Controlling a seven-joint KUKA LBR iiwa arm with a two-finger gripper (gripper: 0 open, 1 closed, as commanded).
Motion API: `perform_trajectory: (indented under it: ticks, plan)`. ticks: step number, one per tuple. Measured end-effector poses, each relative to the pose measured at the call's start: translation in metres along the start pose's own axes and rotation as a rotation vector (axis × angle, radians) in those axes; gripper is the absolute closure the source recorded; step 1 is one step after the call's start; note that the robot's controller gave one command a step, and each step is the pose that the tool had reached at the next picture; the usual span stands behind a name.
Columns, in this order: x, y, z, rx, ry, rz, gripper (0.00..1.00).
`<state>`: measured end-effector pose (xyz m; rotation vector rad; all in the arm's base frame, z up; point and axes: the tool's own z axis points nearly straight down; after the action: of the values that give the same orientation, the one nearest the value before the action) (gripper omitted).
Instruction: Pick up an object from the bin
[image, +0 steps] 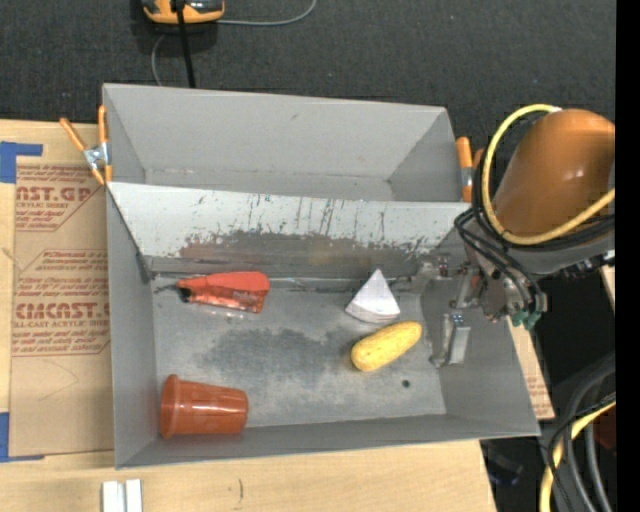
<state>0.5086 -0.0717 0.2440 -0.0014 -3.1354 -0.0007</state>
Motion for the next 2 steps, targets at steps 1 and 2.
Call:
perform_trajectory:
  ticks: [1,2]
  plan:
    - [-0.001,0.0,-0.004,0.001,-0.008,-0.001,0.0]
    - [-0.01,0.013,0.032,0.003,-0.015,-0.012,0.0]
